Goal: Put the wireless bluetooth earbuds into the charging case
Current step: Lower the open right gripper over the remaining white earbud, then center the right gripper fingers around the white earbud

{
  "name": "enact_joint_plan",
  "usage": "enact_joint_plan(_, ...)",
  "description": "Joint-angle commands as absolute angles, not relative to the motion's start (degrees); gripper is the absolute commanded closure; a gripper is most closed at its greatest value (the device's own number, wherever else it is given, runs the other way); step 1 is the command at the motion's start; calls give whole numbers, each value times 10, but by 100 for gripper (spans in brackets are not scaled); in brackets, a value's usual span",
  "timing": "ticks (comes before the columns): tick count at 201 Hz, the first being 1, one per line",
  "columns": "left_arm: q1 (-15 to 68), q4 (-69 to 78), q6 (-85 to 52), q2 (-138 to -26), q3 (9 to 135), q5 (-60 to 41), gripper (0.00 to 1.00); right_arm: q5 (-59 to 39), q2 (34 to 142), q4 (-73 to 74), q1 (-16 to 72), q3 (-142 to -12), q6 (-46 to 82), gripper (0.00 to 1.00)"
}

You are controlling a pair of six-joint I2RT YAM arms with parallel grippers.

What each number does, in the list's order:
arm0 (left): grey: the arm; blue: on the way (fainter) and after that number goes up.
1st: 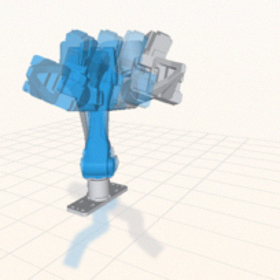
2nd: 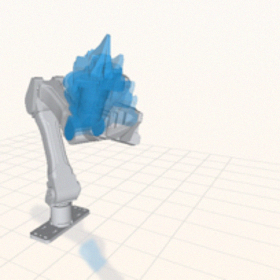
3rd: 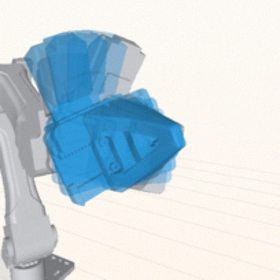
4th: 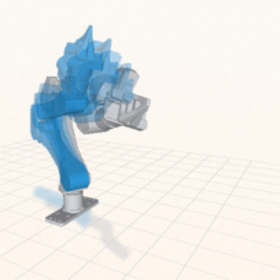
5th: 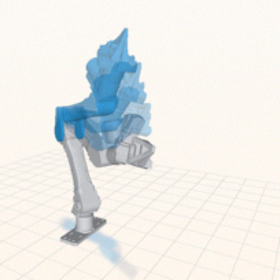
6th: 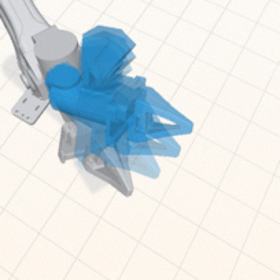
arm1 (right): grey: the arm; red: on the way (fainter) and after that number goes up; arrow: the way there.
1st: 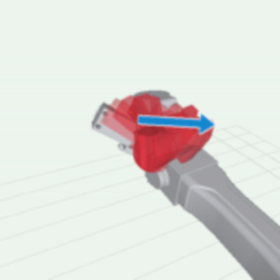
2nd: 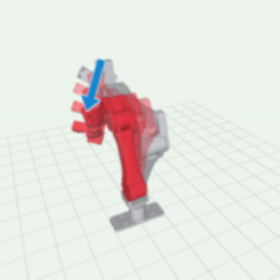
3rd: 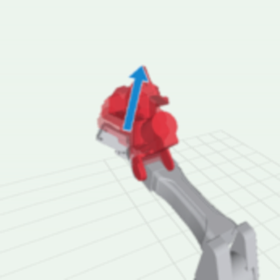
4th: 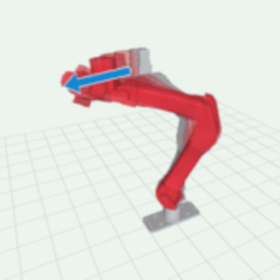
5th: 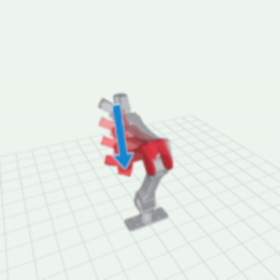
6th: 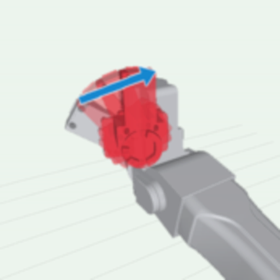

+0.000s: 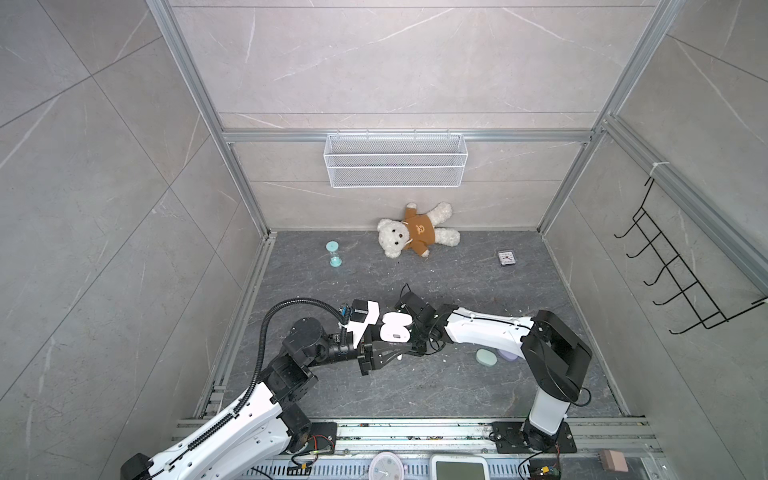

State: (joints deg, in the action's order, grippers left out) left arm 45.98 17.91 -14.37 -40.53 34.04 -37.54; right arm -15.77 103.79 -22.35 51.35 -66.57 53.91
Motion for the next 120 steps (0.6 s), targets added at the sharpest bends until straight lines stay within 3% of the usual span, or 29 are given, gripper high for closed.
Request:
enact_joint_plan(1,458,186,-128,-396,357,-370,82,-110,1051,-312,525,-687,497,33)
enact_joint_plan(34,458,182,-128,-392,360,-370,82,-87,1059,-343,536,-688,475,39)
enact_joint_plan(120,458,134,-119,-358,376,-355,83,-15,1120,-428,571,-760,433,41)
